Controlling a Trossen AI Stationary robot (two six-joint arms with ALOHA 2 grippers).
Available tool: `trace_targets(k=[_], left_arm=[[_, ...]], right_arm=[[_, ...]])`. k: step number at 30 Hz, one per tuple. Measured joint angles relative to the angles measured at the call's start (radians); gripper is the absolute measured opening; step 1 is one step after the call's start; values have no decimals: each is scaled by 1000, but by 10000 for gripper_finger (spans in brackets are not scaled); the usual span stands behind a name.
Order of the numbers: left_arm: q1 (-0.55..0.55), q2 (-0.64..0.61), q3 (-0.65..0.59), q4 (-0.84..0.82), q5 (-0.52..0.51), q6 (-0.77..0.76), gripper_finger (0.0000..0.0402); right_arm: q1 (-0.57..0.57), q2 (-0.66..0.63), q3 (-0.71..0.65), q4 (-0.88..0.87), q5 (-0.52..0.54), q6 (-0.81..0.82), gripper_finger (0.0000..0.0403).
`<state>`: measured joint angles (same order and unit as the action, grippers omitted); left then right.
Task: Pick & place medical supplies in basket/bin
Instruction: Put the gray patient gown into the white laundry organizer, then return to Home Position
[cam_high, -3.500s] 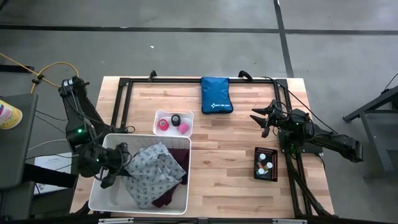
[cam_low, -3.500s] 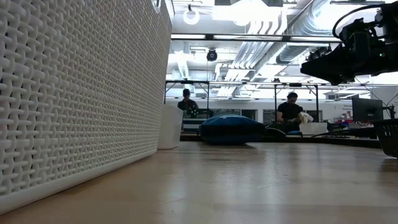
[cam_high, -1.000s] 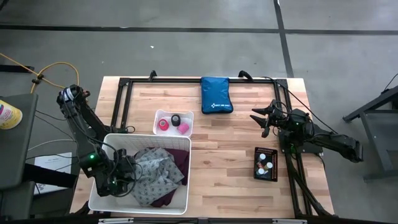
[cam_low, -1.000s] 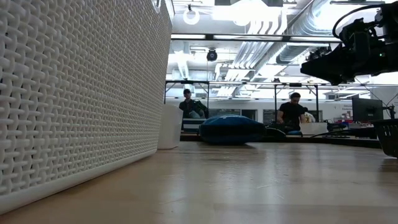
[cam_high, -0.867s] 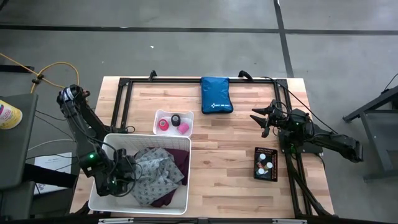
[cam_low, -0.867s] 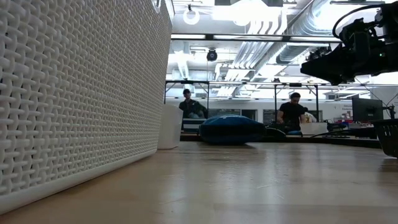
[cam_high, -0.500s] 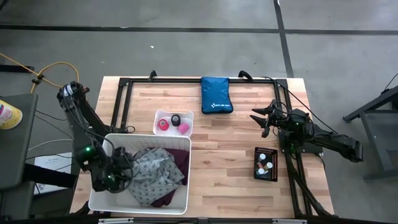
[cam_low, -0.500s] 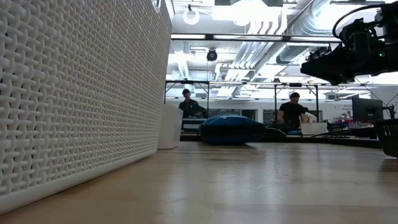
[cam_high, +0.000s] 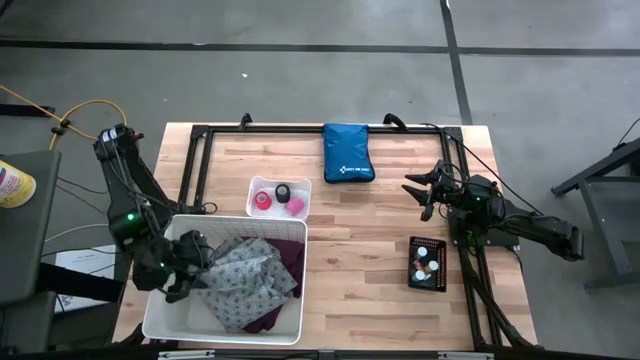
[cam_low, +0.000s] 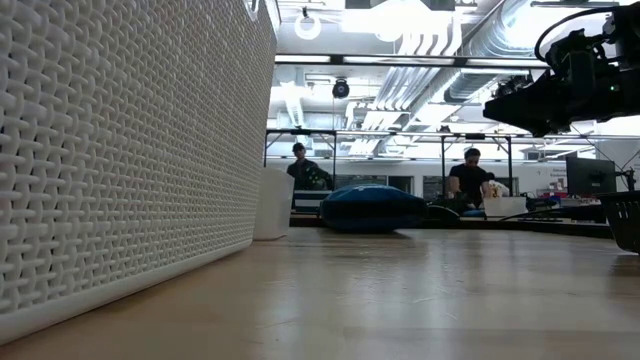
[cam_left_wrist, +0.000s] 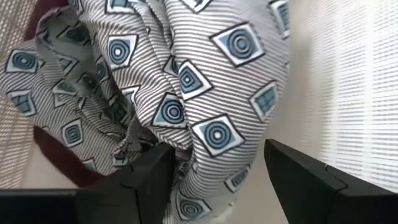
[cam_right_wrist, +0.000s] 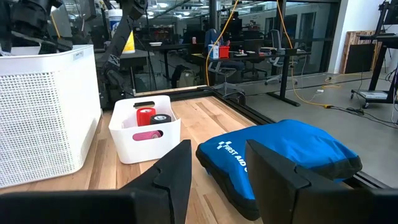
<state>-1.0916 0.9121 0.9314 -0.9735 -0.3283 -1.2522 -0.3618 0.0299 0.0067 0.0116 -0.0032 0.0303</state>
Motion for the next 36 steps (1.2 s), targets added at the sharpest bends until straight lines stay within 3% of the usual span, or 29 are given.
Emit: trace_targets(k=[14,36], left_arm=[[0,-99,0,83,-24,69,239],[0,-105,0,197,-70,186,239]], right_arm=[[0,0,0,0,0,0,138],[0,0,0,0,0,0,138]])
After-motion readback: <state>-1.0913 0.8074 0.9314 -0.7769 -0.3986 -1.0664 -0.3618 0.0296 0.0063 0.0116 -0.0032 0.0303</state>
